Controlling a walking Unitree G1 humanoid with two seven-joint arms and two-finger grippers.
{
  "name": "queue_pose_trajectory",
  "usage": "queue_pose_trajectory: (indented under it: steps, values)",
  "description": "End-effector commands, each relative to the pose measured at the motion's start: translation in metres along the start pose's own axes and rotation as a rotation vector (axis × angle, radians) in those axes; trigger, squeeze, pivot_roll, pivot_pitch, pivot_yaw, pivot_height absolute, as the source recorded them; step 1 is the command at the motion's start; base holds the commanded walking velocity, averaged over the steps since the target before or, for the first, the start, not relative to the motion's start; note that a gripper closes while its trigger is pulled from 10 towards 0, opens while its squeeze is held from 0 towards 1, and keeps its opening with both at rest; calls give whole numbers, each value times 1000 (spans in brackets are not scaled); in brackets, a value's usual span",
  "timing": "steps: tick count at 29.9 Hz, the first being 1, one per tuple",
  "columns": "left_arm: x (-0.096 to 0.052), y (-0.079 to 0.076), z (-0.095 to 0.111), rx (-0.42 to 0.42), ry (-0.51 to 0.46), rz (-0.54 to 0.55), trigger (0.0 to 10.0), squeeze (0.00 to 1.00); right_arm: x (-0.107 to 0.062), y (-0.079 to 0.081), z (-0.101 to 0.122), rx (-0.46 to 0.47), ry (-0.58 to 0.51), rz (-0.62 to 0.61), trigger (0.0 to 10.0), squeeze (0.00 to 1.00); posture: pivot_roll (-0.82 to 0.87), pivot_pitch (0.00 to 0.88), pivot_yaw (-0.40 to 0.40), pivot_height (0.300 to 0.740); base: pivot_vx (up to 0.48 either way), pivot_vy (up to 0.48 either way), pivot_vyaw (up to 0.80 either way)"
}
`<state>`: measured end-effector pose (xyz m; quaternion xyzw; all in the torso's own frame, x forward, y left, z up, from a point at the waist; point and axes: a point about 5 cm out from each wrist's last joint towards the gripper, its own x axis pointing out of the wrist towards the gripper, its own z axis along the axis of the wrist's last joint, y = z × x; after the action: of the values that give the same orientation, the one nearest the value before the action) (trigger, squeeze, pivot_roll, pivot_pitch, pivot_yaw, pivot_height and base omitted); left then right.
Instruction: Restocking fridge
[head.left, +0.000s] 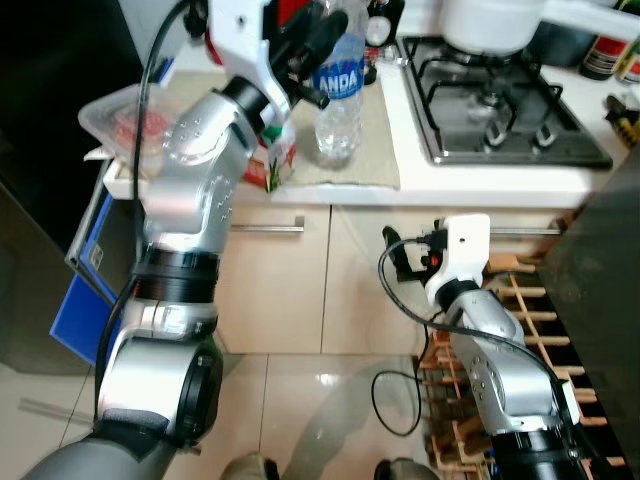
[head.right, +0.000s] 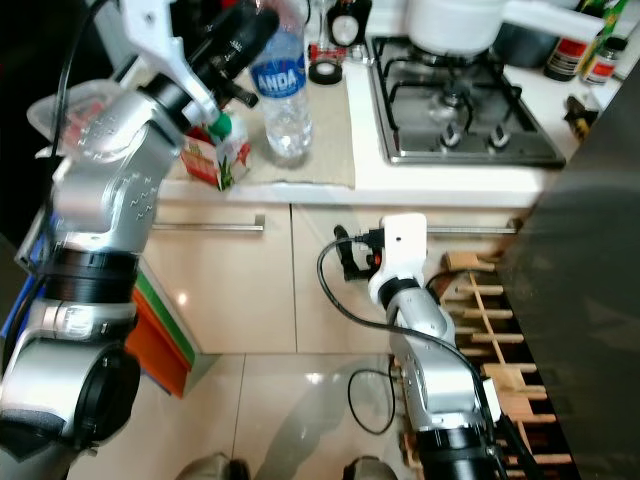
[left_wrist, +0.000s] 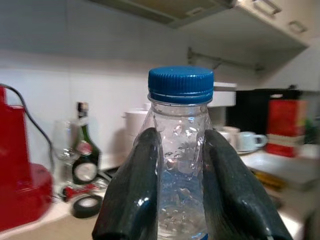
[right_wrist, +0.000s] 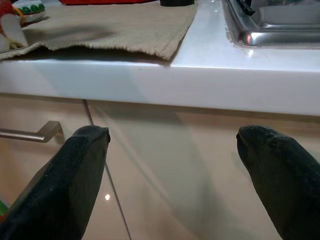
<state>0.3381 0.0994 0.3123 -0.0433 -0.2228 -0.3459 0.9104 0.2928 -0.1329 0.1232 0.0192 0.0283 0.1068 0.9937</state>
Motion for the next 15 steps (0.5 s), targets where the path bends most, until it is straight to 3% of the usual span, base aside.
queue_pose_trajectory:
  steps: [1,3,8,10,15]
  values:
    - [-10,-10,5,-31,13,-61,0,0,1,-2,0,-10,-6,-13,10000,71,-33,0,45,730,0,0,0]
    - [-27,-11,-3,-40,58,-60,0,0,2,-3,-1,-10,-8,-16,10000,71,-18,0,41,730,0,0,0]
    - [-46,3,-13,-17,126,37,0,0,3,-4,-1,-13,-15,-15,10000,71,-3,0,33,730,0,0,0]
    - [-65,8,-31,-15,219,94,0,0,4,-5,-1,-16,-18,-15,10000,75,-2,0,24,730,0,0,0]
    - [-84,7,-52,-38,329,125,0,0,4,-9,0,-16,-25,-29,10000,75,-8,0,23,730,0,0,0]
